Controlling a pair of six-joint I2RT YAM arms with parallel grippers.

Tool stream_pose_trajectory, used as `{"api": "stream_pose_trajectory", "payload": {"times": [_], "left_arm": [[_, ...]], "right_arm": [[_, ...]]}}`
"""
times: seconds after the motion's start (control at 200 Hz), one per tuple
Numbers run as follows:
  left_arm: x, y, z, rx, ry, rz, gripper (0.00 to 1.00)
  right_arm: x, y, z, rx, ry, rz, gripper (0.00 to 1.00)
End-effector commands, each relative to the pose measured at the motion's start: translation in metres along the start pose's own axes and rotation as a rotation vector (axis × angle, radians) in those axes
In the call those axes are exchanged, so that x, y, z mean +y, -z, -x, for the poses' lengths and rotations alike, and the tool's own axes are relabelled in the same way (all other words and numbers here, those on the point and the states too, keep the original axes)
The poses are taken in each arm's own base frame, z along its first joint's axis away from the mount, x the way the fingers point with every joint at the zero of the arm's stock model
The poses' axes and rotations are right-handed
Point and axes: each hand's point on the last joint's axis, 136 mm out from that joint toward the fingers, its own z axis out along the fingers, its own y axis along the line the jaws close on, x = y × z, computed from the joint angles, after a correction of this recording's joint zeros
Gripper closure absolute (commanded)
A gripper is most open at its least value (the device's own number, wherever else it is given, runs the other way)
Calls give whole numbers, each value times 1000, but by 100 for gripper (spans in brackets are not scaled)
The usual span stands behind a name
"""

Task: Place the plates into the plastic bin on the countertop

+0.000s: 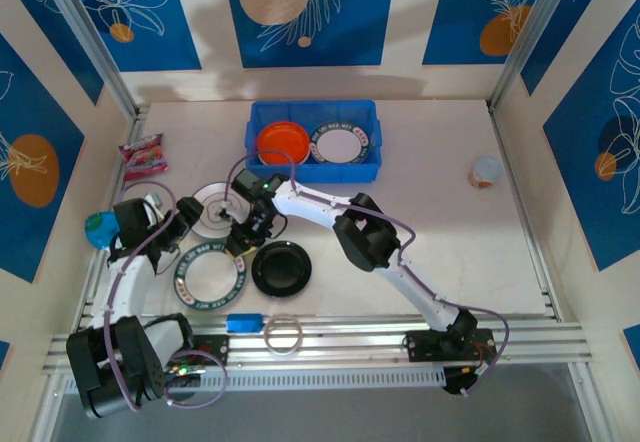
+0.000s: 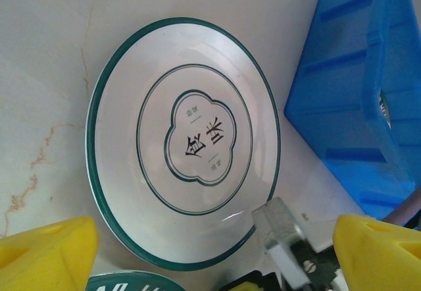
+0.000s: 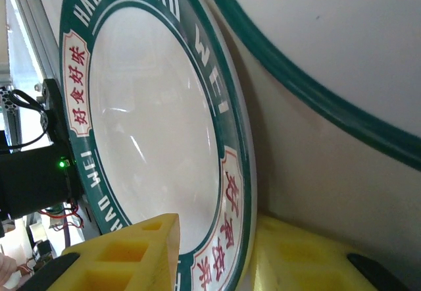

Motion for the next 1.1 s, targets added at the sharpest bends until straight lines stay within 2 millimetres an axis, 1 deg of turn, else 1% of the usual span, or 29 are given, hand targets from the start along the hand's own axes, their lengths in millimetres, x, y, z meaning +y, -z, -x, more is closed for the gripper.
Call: {"api": "stream_pose_trajectory", "payload": {"times": [0.0,0.09,0.24,0.39,0.53,0.64,0.815,0.89,1.096], "left_arm": [[3,0,3,-13,-23,-2,8],[3,0,3,-14,-23,-1,8],[3,-1,4,-13,-23,-5,8],[3,-2,4,-13,-19,-4,8],[-1,-1,5,-12,-16,-20,8],[-8,1,8,-18,-16,-39,8],[-25,7,15,-30,-41,-88,8],[-34,10,18,-39,-56,-115,8],[-60,20,27,-63,-112,-153,8]], "right_arm": [[6,-5,-7,38,-1,20,68],[3,-6,-6,37,-9,16,71],[1,-5,-5,36,-21,39,83],[-1,-1,-4,27,-28,46,88],[2,5,-1,9,-19,57,94],[8,18,4,-22,-12,61,100],[16,42,13,-82,-12,80,100],[23,58,18,-124,-12,136,100],[29,101,27,-218,-42,178,100]]}}
